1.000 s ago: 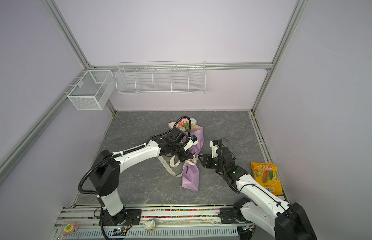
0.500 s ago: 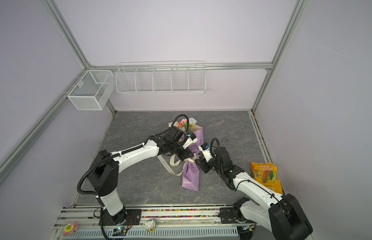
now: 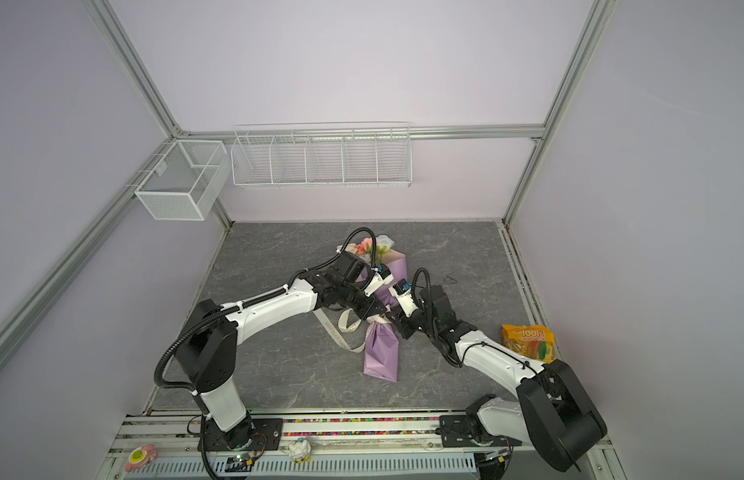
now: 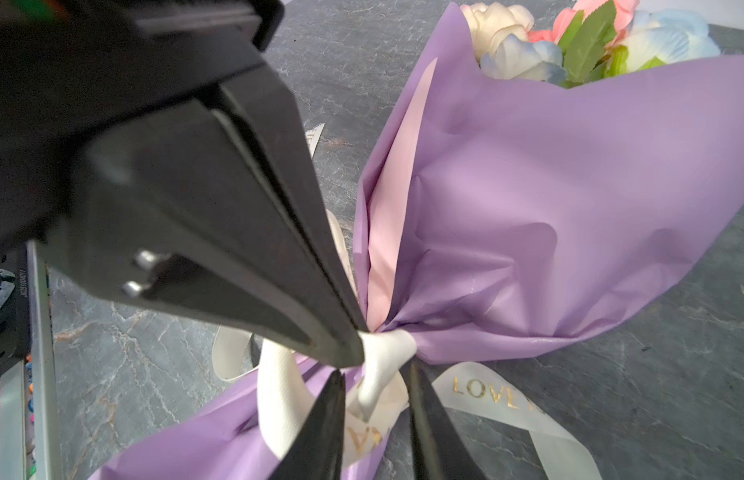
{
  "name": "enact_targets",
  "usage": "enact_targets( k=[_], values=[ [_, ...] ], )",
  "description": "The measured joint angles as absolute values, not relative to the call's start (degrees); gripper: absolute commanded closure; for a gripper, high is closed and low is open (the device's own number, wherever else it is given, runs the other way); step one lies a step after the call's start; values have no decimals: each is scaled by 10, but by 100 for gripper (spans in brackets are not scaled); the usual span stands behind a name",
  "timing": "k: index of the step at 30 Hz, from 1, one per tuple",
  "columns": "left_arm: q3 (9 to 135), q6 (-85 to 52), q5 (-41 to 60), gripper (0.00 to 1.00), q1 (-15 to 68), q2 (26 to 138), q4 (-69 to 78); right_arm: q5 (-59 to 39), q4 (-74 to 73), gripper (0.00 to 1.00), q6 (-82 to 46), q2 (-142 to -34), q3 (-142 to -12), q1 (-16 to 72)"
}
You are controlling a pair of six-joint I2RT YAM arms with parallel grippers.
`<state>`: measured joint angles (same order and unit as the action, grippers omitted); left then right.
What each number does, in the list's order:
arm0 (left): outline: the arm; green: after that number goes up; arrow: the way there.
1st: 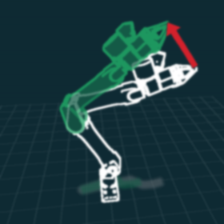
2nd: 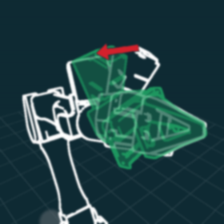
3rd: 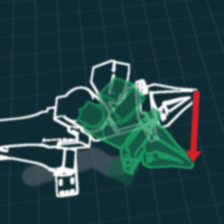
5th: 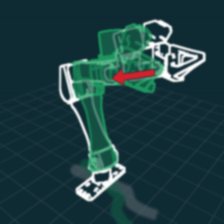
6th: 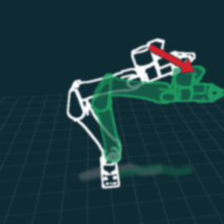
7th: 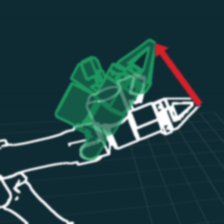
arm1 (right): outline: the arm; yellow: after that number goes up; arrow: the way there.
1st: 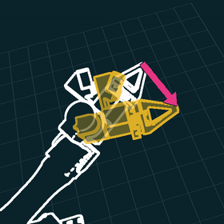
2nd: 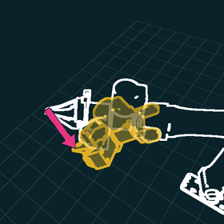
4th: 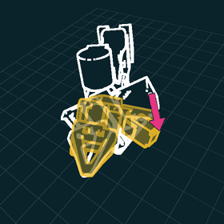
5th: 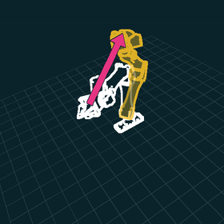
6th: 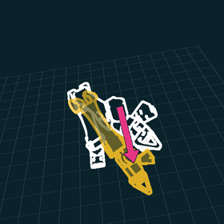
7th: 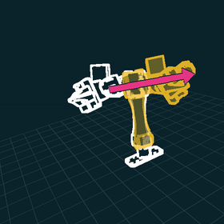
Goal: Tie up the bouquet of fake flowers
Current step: 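Hold the bow with both grippers and tighten the knot at the bouquet neck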
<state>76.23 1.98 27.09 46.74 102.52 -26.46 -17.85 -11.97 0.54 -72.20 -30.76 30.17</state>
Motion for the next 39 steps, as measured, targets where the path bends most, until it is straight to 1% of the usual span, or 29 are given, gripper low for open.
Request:
enact_targets(
  k=[8, 9, 10, 11, 15, 17, 19, 23, 26, 31, 37, 39],
  values=[
    [762, 20, 284, 100, 469, 1025, -267, -170, -135, 91, 10, -732, -309, 302],
    [762, 20, 284, 98, 469, 1025, -269, -165, -137, 94, 9, -732, -309, 302],
    [762, 20, 283, 93, 469, 1025, -269, -159, -138, 94, 7, -732, -309, 302],
    [762, 20, 282, 85, 469, 1025, -269, -153, -139, 94, 4, -732, -309, 302],
    [752, 11, 265, 67, 469, 1010, -268, -121, -139, 94, -16, -732, -309, 303],
    [724, 1, 249, 61, 463, 981, -256, -109, -139, 94, -30, -732, -309, 303],
    [685, -15, 238, 58, 452, 942, -240, -100, -138, 94, -43, -732, -309, 303],
    [597, -59, 219, 56, 414, 873, -200, -88, -135, 94, -64, -732, -309, 303],
    [542, -95, 206, 56, 389, 856, -176, -84, -132, 94, -75, -731, -309, 303],
    [478, -157, 195, 55, 365, 858, -156, -83, -124, 94, -84, -731, -311, 303],
    [468, -213, 195, 55, 364, 894, -117, -83, -114, 94, -93, -731, -319, 303],
    [464, -226, 202, 58, 364, 905, -99, -83, -113, 94, -96, -731, -319, 303]
  ],
)
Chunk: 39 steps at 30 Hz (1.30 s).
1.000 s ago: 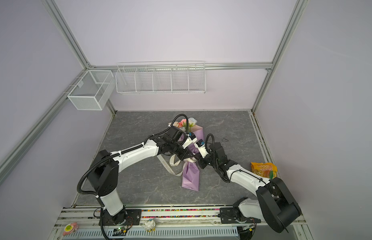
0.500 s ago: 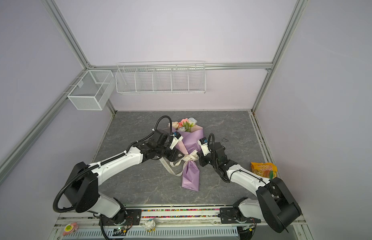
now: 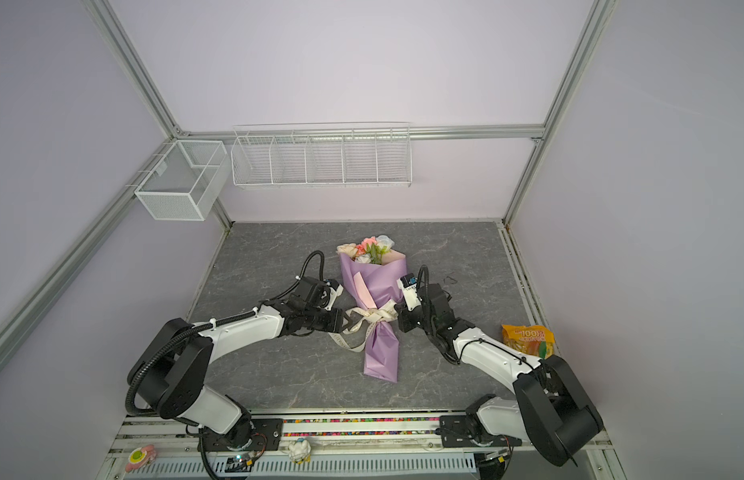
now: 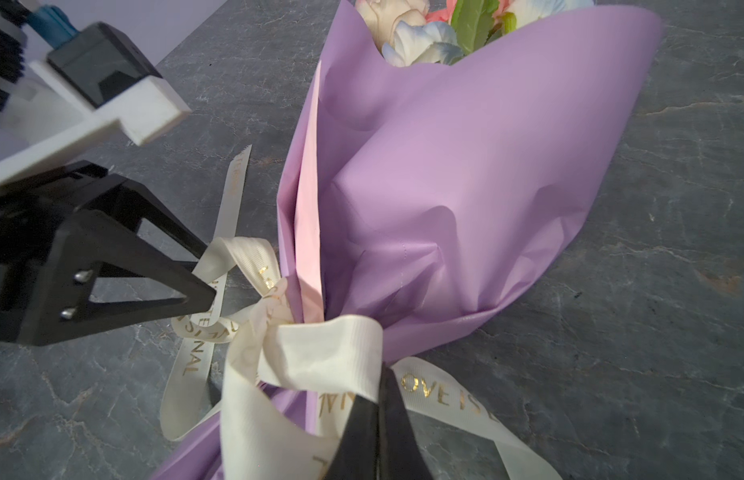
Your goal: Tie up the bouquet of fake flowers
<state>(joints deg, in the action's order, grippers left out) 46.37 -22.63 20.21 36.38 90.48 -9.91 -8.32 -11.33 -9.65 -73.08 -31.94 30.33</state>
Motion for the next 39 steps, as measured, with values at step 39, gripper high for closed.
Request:
enact_targets(
  k=[39],
  values=[
    [398, -213, 199, 100, 341, 806, -140, 50, 103, 83, -180, -753, -369, 262]
  ],
)
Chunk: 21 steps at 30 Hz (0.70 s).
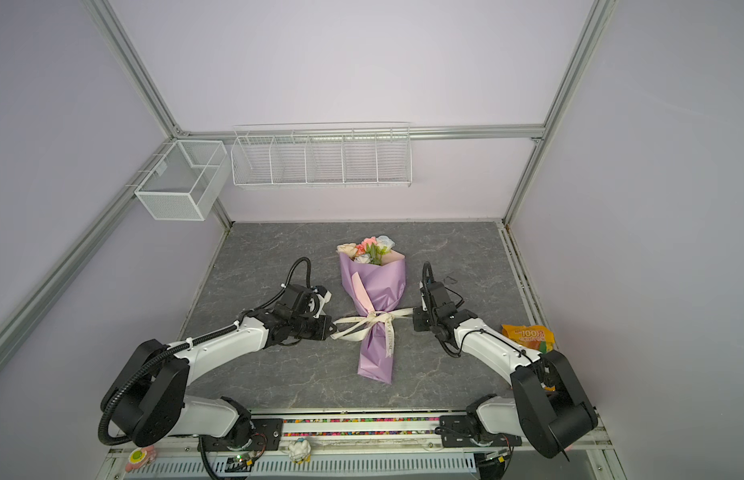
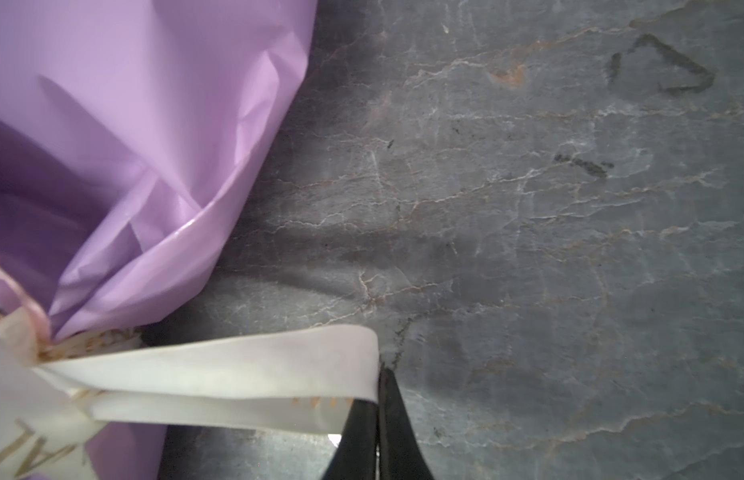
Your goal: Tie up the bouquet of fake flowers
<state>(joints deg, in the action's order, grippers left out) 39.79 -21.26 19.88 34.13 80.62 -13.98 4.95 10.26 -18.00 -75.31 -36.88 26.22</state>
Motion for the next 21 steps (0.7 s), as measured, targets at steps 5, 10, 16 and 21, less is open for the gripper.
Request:
enact_targets(
  k=[5, 10, 16, 21],
  values=[
    [398, -207, 215, 100, 341, 811, -140, 7, 132, 52, -200, -745, -378, 262],
    [398, -207, 225, 100, 341, 811, -140, -18, 185, 46, -240, -700, -394, 262],
    [400, -207, 232, 100, 341, 812, -140, -142, 169, 40, -288, -688, -394, 282],
    [406, -207, 239, 100, 341, 816, -140, -180, 153, 42, -305, -735, -394, 303]
  ],
)
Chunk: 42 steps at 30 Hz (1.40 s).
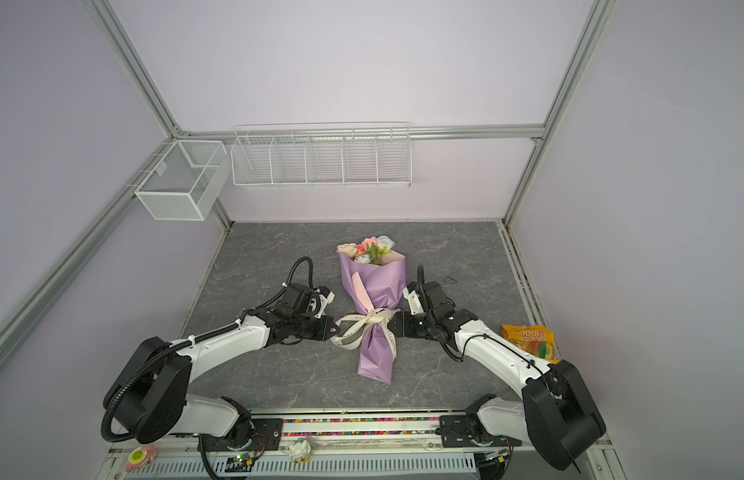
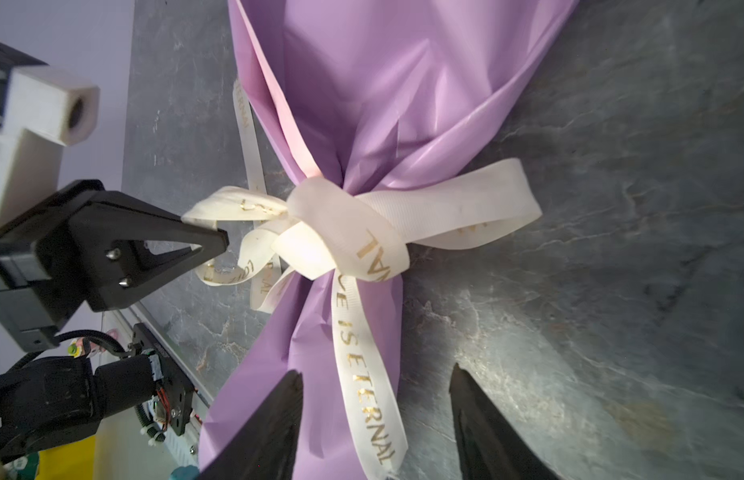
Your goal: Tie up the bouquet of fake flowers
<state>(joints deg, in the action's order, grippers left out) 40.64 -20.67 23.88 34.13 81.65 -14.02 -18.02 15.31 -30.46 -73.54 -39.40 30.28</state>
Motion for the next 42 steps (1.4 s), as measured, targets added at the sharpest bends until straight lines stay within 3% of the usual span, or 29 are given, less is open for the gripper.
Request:
enact_targets(
  k=[7, 11, 17, 21, 26, 28, 33, 38, 42],
  values=[
    [408, -205, 239, 100, 341, 818, -141, -209, 148, 79, -298, -797, -404, 309],
    [411, -205, 239, 100, 341, 818, -141, -215, 157, 94, -284, -777, -403, 310],
    [419, -205, 239, 100, 341, 828, -141, -234, 174, 91, -265, -733, -399, 310],
    [423, -205, 240, 100, 341, 832, -142, -227, 186, 56, -264, -732, -397, 310],
    [423, -205, 241, 100, 341, 832, -142, -223, 175, 49, -270, -760, -400, 310],
    [423, -205, 241, 100, 341, 833, -143, -223, 169, 50, -270, -780, -405, 310],
    [423, -205, 241, 100, 341, 834, -143, -234, 157, 76, -269, -811, -415, 310],
    [425, -205, 241, 100, 341, 834, -144, -234, 165, 93, -263, -789, -410, 310],
    [426, -205, 241, 100, 341, 836, -145, -243, 173, 94, -257, -755, -392, 310]
  ],
)
